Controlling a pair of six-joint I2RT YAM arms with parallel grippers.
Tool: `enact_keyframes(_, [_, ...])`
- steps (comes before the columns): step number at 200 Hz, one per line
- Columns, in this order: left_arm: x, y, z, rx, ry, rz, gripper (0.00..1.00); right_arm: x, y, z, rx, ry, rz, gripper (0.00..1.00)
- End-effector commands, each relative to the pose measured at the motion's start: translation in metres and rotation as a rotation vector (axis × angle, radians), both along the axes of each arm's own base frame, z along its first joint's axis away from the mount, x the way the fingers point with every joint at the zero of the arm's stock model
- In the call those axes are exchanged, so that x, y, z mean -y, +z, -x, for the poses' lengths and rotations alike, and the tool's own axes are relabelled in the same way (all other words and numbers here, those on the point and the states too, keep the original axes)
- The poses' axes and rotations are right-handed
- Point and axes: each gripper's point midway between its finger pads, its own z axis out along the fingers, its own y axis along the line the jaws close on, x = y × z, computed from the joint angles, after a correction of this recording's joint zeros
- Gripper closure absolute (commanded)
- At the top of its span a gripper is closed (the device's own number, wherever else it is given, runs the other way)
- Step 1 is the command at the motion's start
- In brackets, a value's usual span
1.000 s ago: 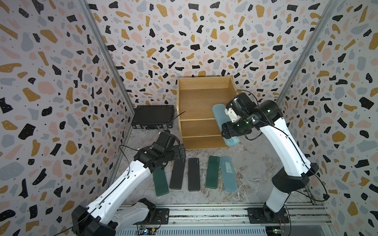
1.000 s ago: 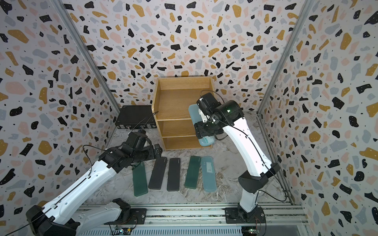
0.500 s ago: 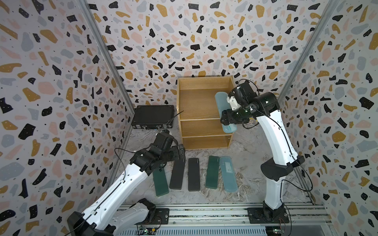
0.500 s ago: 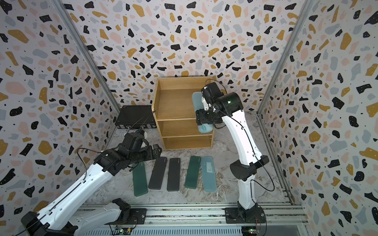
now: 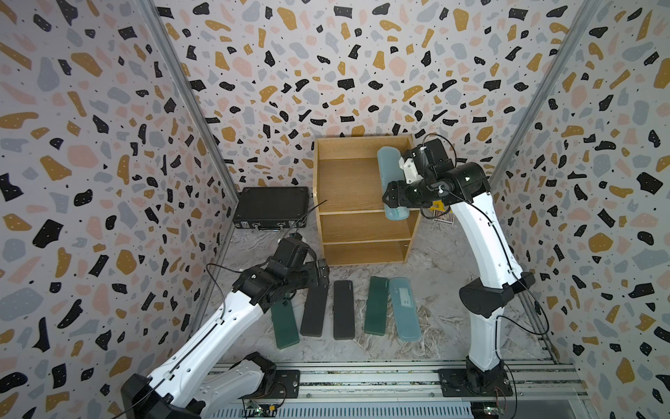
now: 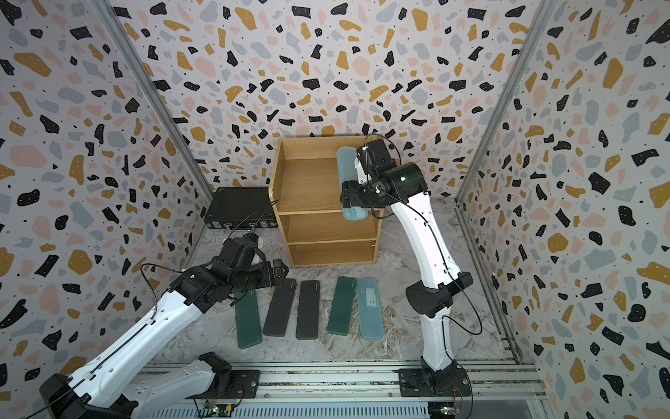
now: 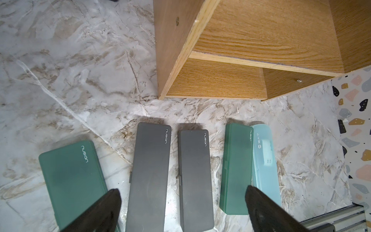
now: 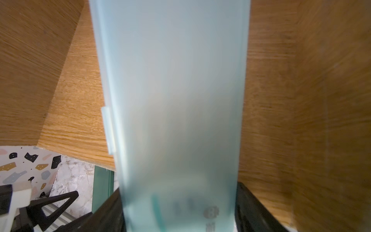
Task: Place the pencil cases on the shelf according to color
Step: Place the pencil case on the shelf.
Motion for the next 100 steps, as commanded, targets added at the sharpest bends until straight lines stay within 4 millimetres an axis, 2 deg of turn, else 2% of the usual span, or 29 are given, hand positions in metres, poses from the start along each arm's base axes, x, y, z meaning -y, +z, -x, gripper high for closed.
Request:
enact_keyframes(1, [0.005,0.0,-0.002,0.023,-0.021,0.014,0.0,-0.006,0.013,-0.021,0.08,-0.028,-0.044,0.71])
enact_keyframes(35, [0.005,-0.005,-0.004,0.013,-0.019,0.007,0.0,-0.007,-0.005,-0.038,0.075,-0.061,0.0,0.68])
enact_keyframes(85, [0.003,-0.008,-0.003,0.011,-0.015,-0.006,0.0,-0.006,-0.037,-0.053,0.035,-0.092,0.072,0.43])
enact_keyframes(100, [0.002,-0.01,-0.004,0.009,-0.011,-0.011,0.0,-0.004,-0.044,-0.054,0.024,-0.095,0.089,0.4])
